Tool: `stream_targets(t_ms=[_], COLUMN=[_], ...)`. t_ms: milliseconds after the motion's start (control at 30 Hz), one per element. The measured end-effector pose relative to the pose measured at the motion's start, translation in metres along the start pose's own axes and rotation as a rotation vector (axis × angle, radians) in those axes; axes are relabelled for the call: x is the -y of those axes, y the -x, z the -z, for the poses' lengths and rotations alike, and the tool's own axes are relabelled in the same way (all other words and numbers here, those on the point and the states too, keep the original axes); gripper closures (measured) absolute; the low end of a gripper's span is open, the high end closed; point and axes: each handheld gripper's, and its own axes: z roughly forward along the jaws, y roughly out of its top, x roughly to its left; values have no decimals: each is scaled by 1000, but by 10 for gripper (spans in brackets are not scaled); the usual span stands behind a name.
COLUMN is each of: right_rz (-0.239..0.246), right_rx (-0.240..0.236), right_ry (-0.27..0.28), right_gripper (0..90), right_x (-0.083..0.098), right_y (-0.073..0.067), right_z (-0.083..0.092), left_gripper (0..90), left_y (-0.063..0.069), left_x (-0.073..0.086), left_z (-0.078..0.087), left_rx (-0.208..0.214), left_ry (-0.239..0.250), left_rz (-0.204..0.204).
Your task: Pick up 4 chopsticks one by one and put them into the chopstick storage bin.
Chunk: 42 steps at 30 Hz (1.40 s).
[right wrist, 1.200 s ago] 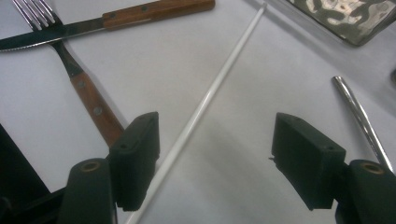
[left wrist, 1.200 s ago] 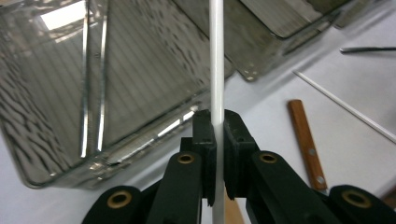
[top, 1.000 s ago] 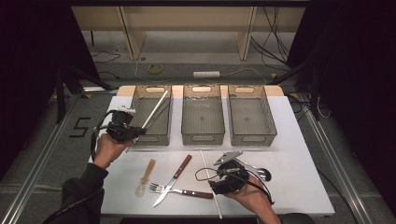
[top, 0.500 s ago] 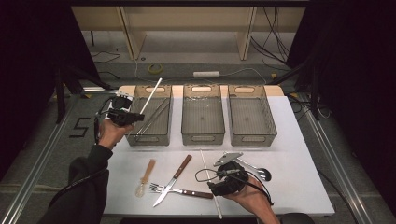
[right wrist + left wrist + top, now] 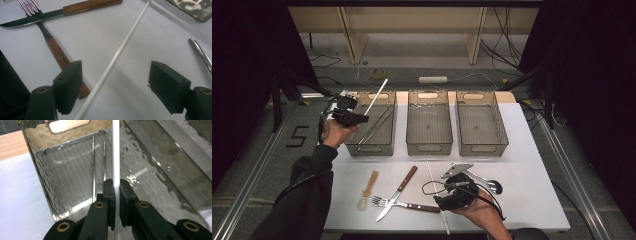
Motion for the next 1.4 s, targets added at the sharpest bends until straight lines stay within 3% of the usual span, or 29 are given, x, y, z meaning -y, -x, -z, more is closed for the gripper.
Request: stream_targets(t_ms=[433,667,767,900,1067,1233,1400], right_rz=[8,7,7,4,0,7,8], right_rx=[-8,-9,-10,-11,-8,1,10], right_ry=[-4,-4,-7,-6,-8,-21,-56], right_gripper=[285,285,285,285,291,319,345], right_x=[0,0,0,0,-1,-2,-5], right_y=[-1,-1,0,0,1,0,0], right_z=[-1,-1,-1,-1,0,-1,-4], left_gripper=[842,831,764,636,465,355,274], left_y=[-6,-10,-9,-3,7,19,35], left_x=[9,14,13,9,11,24,41], left_z=[-20,-28,-28,-18,5,30,48], left_rx=[-48,-75,-69,-49,18,81,116], left_ry=[-91,-109,-103,-71,-14,40,82], left_rz=[-14,15,25,28,59,75,52])
